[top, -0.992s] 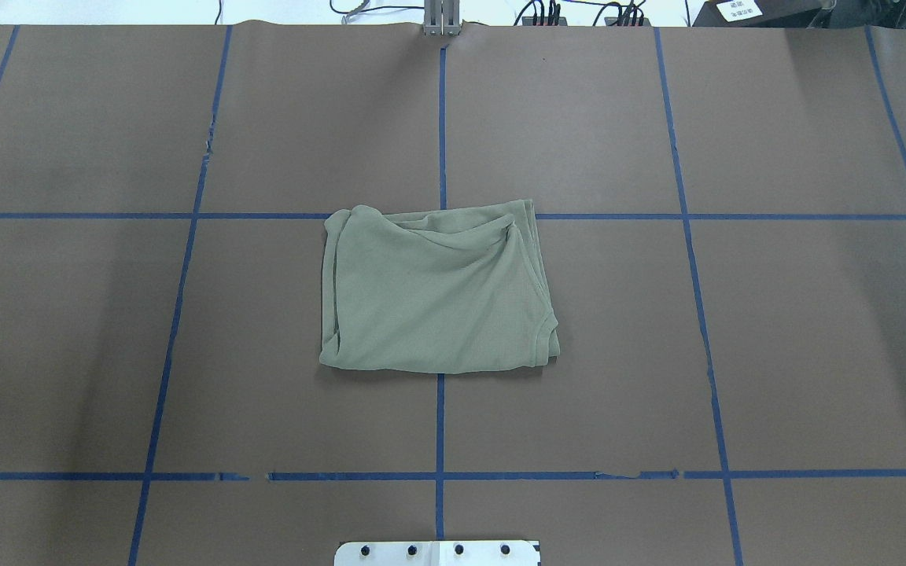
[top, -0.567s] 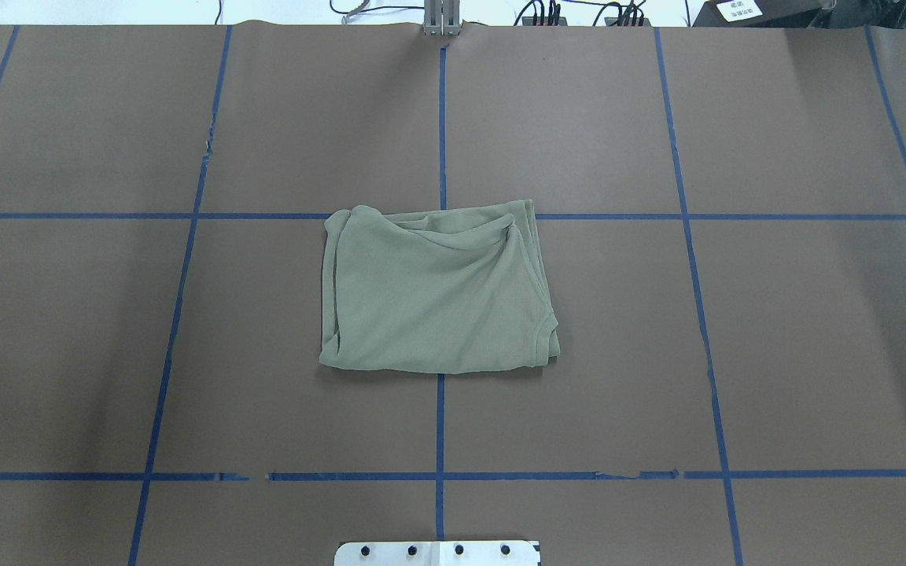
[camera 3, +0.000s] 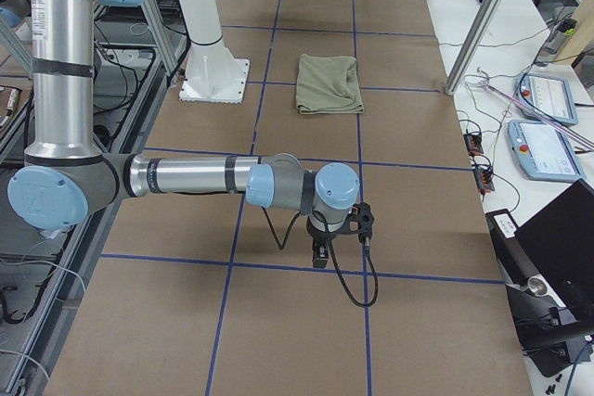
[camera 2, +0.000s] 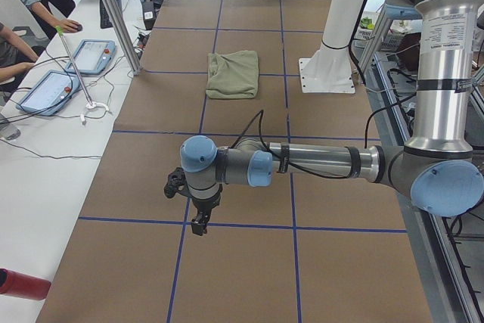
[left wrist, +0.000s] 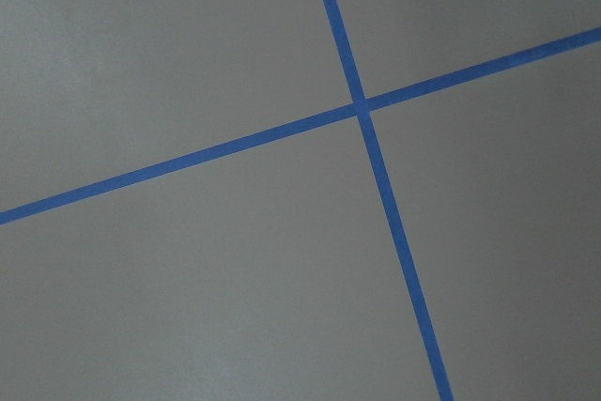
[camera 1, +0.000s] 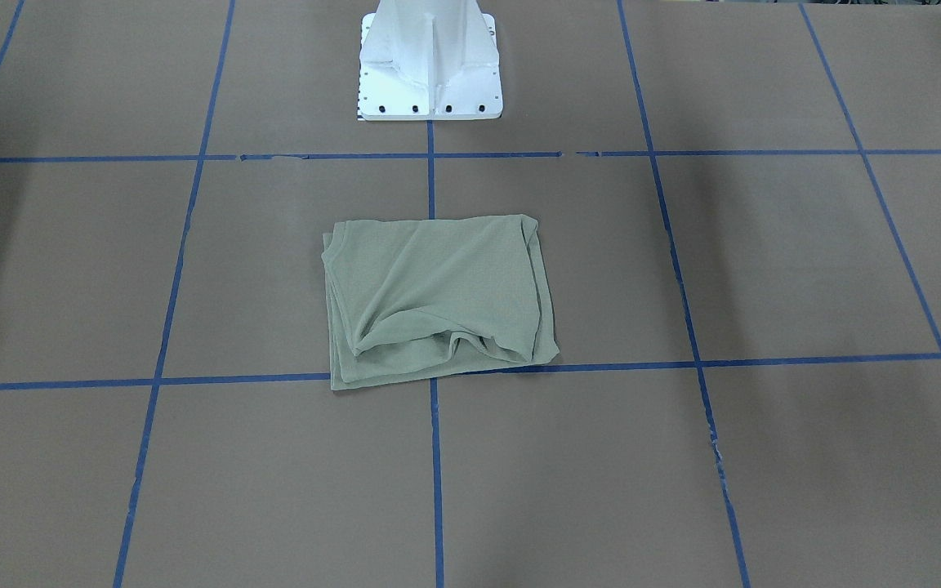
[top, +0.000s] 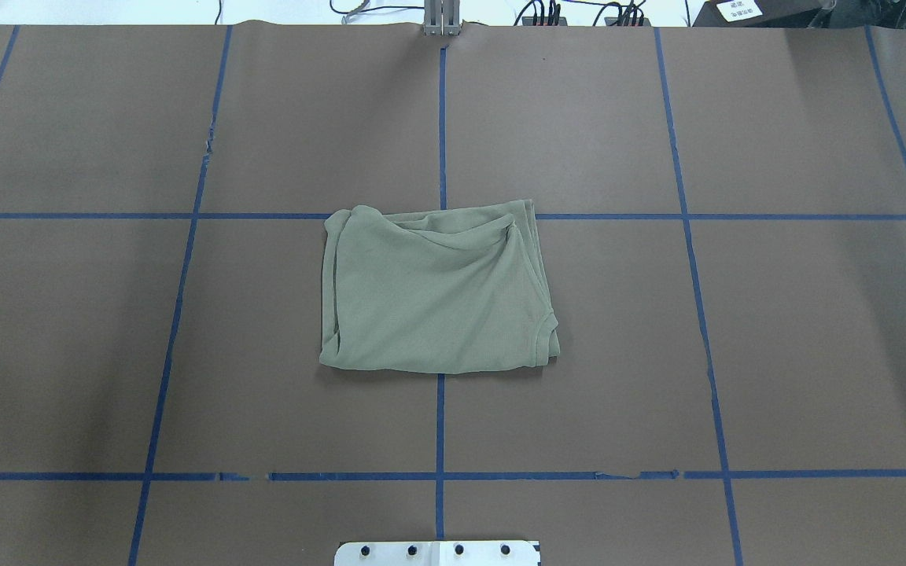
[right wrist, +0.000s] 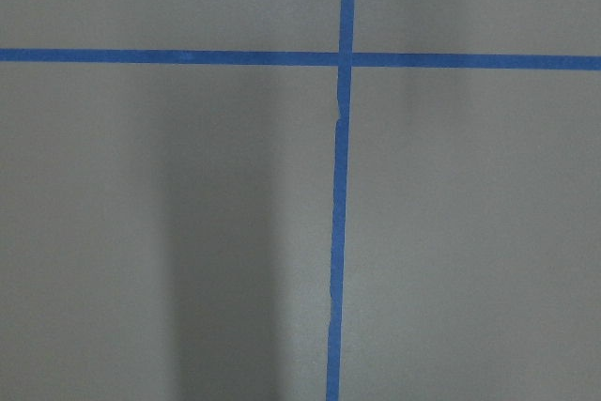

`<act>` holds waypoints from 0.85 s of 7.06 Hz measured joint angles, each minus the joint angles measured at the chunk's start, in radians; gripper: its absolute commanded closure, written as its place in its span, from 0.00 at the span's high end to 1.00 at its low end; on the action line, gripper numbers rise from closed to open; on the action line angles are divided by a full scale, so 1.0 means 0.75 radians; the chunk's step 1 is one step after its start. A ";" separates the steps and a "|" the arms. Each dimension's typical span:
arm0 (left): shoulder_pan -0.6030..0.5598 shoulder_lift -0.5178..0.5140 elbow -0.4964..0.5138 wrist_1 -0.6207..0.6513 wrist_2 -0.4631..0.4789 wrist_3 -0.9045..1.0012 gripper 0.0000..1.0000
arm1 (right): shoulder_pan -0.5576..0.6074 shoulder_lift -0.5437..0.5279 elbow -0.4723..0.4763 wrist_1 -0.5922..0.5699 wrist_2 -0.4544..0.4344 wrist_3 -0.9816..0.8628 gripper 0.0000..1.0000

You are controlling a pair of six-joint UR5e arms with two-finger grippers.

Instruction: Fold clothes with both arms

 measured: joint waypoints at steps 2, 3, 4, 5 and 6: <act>0.000 0.003 0.002 -0.001 -0.021 -0.048 0.99 | 0.000 0.004 -0.002 0.000 -0.001 0.000 1.00; 0.000 0.004 0.002 -0.003 -0.025 -0.092 0.99 | 0.000 0.005 -0.003 0.000 -0.002 0.000 1.00; 0.000 0.005 0.002 -0.007 -0.027 -0.120 0.99 | 0.000 0.006 -0.003 0.000 -0.002 0.002 1.00; 0.000 0.006 0.002 -0.010 -0.027 -0.134 0.99 | 0.000 0.009 -0.002 0.000 -0.002 0.003 1.00; 0.000 0.005 0.002 -0.011 -0.027 -0.140 0.99 | 0.000 0.012 -0.001 0.000 -0.002 0.004 1.00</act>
